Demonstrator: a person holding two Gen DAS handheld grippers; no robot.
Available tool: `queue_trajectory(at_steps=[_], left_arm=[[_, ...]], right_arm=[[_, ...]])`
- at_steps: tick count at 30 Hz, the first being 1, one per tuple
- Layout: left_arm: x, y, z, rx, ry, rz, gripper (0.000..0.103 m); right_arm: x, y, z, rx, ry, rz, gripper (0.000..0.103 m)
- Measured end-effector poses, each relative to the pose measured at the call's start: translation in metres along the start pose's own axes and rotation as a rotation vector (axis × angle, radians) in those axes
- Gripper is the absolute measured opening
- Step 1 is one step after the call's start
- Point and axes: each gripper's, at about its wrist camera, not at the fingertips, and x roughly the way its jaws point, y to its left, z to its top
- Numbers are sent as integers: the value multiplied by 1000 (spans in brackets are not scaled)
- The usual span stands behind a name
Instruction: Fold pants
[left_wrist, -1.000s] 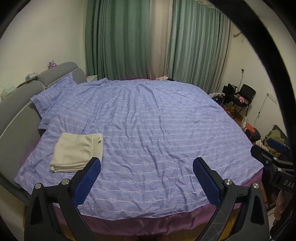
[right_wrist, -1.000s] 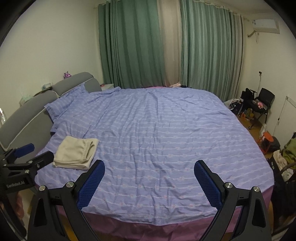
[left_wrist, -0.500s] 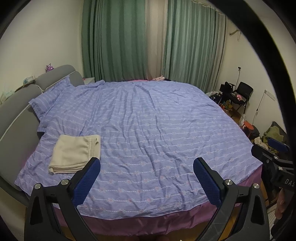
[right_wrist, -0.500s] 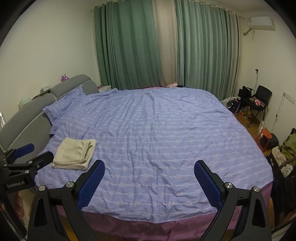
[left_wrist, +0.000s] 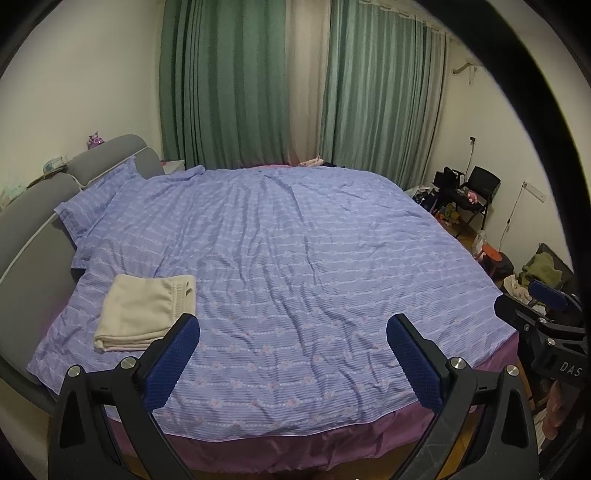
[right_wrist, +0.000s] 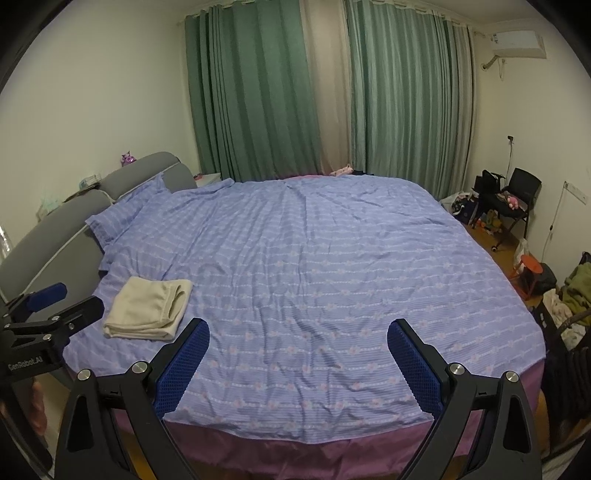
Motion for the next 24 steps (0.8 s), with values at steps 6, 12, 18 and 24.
queue_trajectory(at_steps=[6, 12, 18, 24], left_arm=[[0, -5, 1, 12, -10, 3, 103], [1, -8, 2, 24, -4, 1, 103], [2, -11, 2, 30, -6, 2, 103], [5, -15, 3, 29, -1, 11, 103]], right_arm=[[-3, -3, 2, 3, -6, -6, 97], [-2, -5, 6, 1, -12, -12, 97], [-1, -6, 6, 2, -12, -17, 97], [0, -7, 7, 6, -11, -20, 97]])
